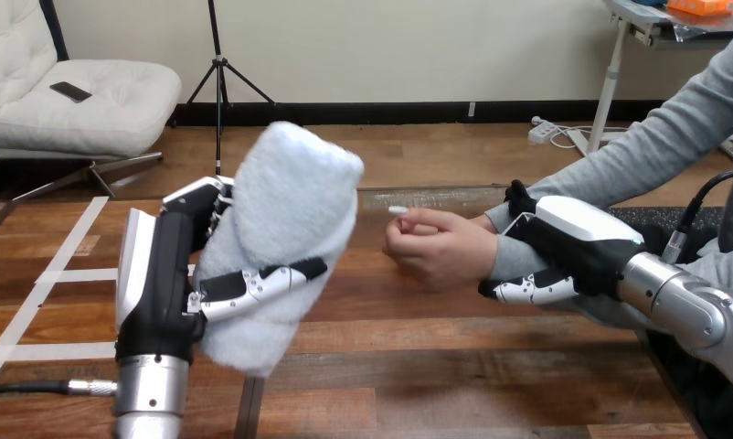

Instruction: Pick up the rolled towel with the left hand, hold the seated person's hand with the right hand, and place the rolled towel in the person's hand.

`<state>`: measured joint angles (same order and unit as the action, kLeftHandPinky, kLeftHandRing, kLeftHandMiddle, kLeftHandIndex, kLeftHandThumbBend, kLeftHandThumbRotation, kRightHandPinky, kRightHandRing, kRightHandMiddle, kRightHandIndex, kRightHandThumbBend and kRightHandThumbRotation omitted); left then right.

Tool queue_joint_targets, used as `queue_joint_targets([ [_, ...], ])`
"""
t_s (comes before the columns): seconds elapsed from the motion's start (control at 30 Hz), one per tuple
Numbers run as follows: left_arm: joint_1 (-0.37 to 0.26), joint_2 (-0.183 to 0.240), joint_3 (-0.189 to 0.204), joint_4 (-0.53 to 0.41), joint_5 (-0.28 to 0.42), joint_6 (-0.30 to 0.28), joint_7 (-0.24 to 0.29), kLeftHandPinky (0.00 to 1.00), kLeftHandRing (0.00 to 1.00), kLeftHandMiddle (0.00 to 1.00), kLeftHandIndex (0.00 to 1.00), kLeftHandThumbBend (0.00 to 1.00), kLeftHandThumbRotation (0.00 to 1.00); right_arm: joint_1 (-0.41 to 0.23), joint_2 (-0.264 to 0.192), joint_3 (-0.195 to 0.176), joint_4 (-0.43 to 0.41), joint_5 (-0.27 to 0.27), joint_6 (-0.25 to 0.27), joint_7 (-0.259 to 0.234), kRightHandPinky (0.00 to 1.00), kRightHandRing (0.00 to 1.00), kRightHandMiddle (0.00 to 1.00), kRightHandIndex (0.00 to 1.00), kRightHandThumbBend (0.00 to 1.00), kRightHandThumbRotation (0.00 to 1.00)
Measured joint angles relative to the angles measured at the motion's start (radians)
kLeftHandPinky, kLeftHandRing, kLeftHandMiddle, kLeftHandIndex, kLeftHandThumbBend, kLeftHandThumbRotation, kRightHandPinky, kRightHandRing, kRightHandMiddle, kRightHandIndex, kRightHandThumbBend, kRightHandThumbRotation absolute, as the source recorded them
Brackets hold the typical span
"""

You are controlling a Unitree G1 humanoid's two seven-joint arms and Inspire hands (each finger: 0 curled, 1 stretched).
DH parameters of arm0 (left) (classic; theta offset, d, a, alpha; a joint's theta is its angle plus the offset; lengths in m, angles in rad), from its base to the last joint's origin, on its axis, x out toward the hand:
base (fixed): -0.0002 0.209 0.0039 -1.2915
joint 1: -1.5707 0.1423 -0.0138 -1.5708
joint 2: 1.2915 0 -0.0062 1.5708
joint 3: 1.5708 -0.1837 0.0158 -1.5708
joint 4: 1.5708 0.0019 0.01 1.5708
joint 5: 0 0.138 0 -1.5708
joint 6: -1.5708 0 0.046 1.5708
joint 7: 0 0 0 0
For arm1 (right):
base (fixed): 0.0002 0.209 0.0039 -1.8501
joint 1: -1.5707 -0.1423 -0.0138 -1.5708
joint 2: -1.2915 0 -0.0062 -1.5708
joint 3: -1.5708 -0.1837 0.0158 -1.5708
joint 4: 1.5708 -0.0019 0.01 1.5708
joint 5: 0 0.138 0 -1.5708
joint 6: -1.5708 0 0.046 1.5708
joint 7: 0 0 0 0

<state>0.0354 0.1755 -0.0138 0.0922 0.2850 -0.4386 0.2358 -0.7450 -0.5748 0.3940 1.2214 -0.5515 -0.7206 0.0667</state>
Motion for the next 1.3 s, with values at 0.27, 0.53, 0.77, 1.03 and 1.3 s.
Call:
queue_joint_targets([
  [0.27, -0.063, -0.01, 0.005, 0.141, -0.007, -0.111, 0.048, 0.34, 0.39, 0.41, 0.41, 0.61, 0.0, 0.0, -0.002, -0.008, 0.0, 0.006, -0.009, 0.008, 0.16, 0.2, 0.26, 0.26, 0.44, 0.39],
  [0.53, -0.127, -0.029, 0.01, 0.273, -0.011, -0.208, 0.082, 0.34, 0.38, 0.41, 0.41, 0.61, 0.0, 0.002, -0.002, -0.008, 0.0, 0.006, -0.013, 0.015, 0.16, 0.2, 0.26, 0.26, 0.44, 0.4],
  [0.77, -0.211, -0.05, 0.015, 0.416, -0.048, -0.308, 0.1, 0.35, 0.39, 0.4, 0.41, 0.61, 0.0, 0.01, -0.002, -0.008, 0.0, 0.007, -0.02, 0.019, 0.17, 0.21, 0.26, 0.26, 0.46, 0.43],
  [1.03, -0.27, -0.088, 0.033, 0.528, -0.126, -0.36, 0.097, 0.35, 0.39, 0.4, 0.41, 0.63, 0.0, 0.011, -0.002, -0.008, 0.0, 0.007, -0.025, 0.02, 0.17, 0.21, 0.26, 0.26, 0.48, 0.43],
  [1.3, -0.326, -0.122, 0.041, 0.628, -0.191, -0.399, 0.074, 0.36, 0.39, 0.41, 0.42, 0.62, 0.0, 0.011, -0.002, -0.008, 0.0, 0.007, -0.026, 0.028, 0.18, 0.21, 0.27, 0.27, 0.48, 0.42],
])
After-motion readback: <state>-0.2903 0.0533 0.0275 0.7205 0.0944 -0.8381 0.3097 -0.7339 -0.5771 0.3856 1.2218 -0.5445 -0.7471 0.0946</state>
